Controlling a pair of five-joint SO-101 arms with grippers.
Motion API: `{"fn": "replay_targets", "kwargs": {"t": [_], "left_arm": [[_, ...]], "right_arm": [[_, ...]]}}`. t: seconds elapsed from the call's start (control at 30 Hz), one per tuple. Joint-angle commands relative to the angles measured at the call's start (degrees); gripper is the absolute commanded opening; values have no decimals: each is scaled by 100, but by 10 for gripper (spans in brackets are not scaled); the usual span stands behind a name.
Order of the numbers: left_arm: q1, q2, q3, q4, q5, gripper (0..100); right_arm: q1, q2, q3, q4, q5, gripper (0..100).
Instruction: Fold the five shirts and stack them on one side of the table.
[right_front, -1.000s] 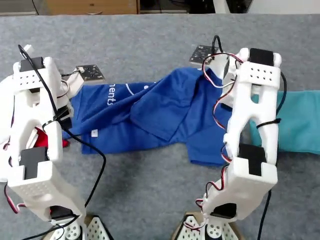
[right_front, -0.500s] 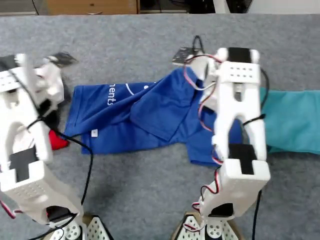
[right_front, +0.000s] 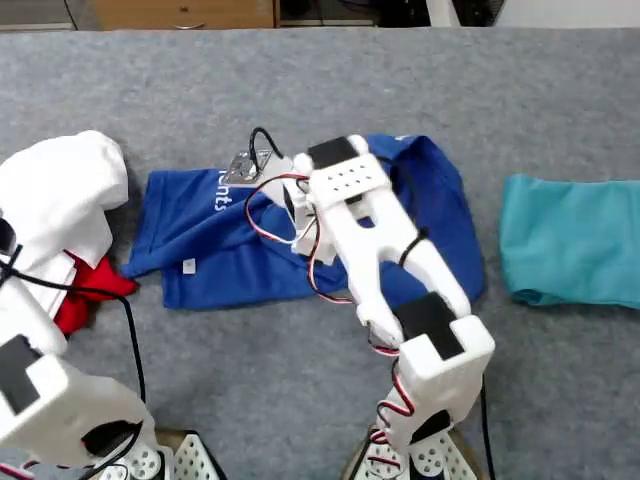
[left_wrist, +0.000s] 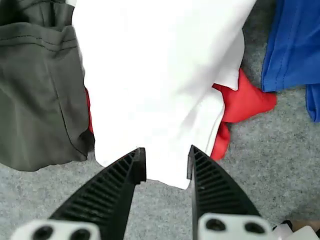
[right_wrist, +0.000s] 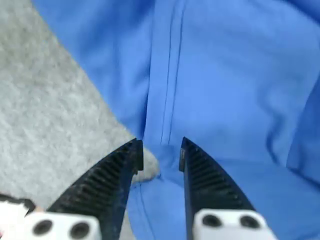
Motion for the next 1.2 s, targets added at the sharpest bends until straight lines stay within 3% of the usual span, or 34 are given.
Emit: {"fn": "replay_targets", "kwargs": {"t": [0.0, 0.33, 0.5, 0.83, 1.17], "left_arm": [[-53, -444, 237, 62, 26, 149], [-62, -488, 431, 62, -176, 149], [-62, -488, 431, 62, -176, 149], [-53, -488, 440, 62, -176, 149], [-9, -479, 440, 62, -176, 149]], "right_arm": [[-57, 163, 31, -105, -70, 138], [-57, 760, 40, 9, -308, 137], [-48, 1033, -57, -62, -308, 69], [567, 1112, -637, 167, -255, 49], [866, 1077, -708, 273, 484, 2]]}}
